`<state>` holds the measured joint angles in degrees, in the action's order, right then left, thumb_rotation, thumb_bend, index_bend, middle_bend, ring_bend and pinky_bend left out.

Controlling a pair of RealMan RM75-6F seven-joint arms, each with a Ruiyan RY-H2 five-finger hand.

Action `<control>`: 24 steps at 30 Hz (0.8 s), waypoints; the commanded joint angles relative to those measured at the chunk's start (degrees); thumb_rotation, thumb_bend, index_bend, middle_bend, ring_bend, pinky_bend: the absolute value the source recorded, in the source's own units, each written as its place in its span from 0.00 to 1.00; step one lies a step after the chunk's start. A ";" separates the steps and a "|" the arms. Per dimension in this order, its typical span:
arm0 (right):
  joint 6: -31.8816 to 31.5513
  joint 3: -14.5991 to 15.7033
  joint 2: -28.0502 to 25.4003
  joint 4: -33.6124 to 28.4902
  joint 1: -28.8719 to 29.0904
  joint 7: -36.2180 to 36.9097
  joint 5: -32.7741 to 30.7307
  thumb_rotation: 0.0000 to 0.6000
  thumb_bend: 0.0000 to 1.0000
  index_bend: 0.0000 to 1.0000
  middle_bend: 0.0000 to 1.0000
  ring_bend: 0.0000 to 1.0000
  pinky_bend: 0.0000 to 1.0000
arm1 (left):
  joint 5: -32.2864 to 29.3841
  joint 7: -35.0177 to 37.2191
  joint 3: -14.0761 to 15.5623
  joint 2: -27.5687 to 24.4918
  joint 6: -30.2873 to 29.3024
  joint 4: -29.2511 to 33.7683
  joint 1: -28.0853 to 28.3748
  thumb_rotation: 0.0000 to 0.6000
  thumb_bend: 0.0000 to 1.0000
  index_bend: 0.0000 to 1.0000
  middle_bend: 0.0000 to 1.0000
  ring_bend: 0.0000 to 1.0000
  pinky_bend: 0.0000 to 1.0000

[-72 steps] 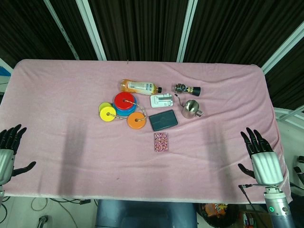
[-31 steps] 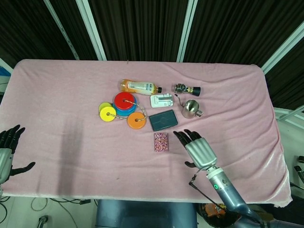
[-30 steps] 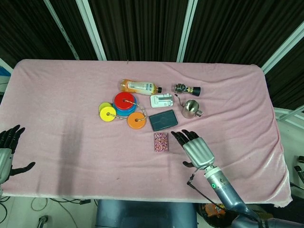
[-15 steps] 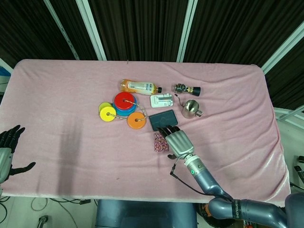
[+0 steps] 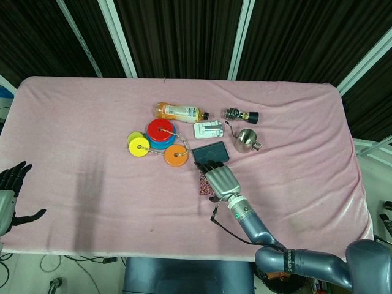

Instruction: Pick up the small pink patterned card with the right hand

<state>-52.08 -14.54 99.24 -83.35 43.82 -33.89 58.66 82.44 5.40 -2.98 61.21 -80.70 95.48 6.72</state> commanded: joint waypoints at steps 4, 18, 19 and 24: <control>0.51 0.66 0.99 2.46 0.97 0.43 -2.19 1.00 0.13 0.10 0.24 0.16 0.24 | -0.11 0.38 -0.05 -0.10 0.16 0.10 0.07 1.00 0.00 0.00 0.00 0.00 0.00; 0.09 2.18 1.84 4.96 1.68 2.11 -3.43 1.00 0.14 0.19 0.30 0.17 0.24 | -0.33 0.59 -0.11 -0.13 0.39 0.05 0.18 1.00 0.00 0.00 0.00 0.00 0.00; 0.09 2.30 1.93 5.14 1.69 2.30 -3.42 1.00 0.14 0.20 0.31 0.17 0.24 | -0.36 0.59 -0.12 -0.14 0.44 0.06 0.20 1.00 0.00 0.00 0.00 0.00 0.00; -0.11 2.86 2.40 6.07 1.66 3.27 -3.15 1.00 0.17 0.24 0.43 0.23 0.26 | -0.44 0.65 -0.15 -0.14 0.43 0.04 0.20 1.00 0.00 0.00 0.00 0.00 0.00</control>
<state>-52.15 -11.74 101.57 -77.35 45.50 -30.69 55.46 82.01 6.04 -3.13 61.07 -80.27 95.52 6.92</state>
